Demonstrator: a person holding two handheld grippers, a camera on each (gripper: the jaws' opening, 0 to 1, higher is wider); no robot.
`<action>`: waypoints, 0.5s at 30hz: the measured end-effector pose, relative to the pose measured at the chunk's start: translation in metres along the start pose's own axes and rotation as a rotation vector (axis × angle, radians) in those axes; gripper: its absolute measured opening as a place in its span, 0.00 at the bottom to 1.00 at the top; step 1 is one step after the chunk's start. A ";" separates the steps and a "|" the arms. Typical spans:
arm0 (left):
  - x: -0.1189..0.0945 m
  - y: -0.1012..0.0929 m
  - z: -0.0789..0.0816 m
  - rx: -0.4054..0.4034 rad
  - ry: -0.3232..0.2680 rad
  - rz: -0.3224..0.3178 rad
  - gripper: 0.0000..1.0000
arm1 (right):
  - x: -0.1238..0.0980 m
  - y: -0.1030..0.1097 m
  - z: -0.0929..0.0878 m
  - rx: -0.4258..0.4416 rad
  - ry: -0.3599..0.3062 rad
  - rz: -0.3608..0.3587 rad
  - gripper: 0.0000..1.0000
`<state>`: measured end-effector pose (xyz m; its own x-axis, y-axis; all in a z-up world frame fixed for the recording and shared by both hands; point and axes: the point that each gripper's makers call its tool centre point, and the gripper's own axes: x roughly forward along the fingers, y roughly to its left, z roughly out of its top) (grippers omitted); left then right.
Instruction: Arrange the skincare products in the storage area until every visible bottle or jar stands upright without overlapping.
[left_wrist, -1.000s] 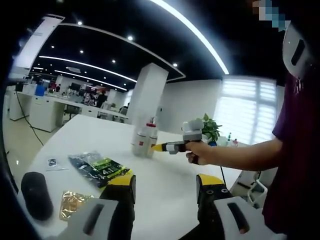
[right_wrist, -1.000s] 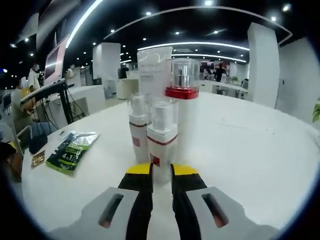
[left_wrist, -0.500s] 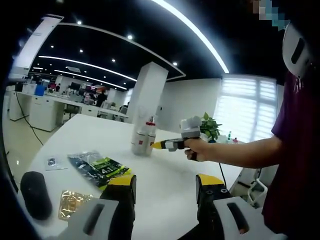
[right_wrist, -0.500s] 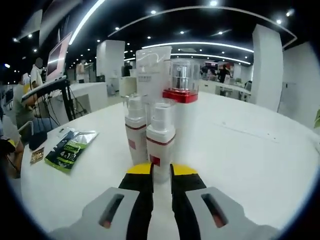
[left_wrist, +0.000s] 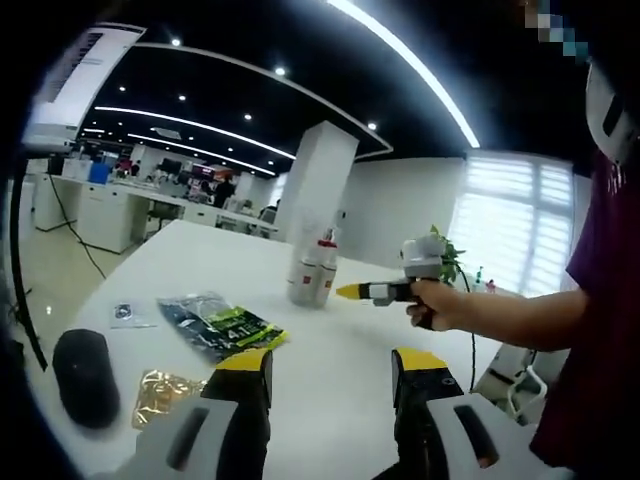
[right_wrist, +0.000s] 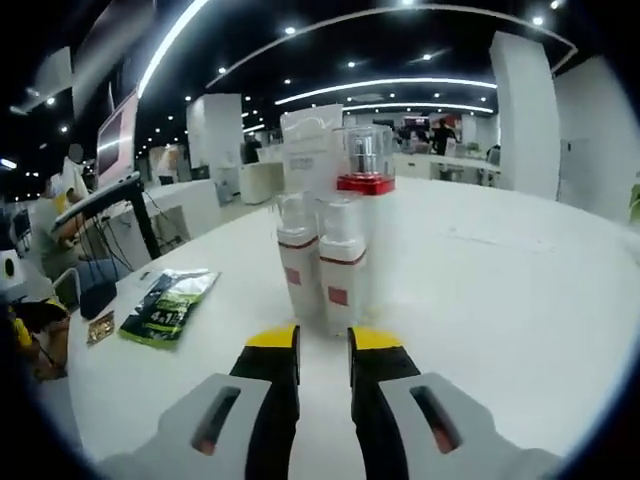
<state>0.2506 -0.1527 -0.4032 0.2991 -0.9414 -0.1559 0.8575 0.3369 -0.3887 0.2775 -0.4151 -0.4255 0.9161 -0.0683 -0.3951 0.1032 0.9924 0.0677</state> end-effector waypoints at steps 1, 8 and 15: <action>0.002 0.009 0.000 -0.011 0.011 0.040 0.49 | -0.002 0.007 -0.001 0.001 -0.003 0.010 0.17; 0.021 0.048 -0.003 -0.032 0.113 0.171 0.50 | 0.010 0.056 -0.005 0.025 0.017 0.144 0.19; 0.041 0.065 0.008 -0.108 0.108 0.220 0.56 | 0.027 0.093 0.000 0.010 0.033 0.234 0.20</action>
<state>0.3217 -0.1694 -0.4277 0.4216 -0.8402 -0.3412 0.7259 0.5382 -0.4283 0.3119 -0.3249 -0.4296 0.9022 0.1667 -0.3977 -0.1062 0.9798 0.1697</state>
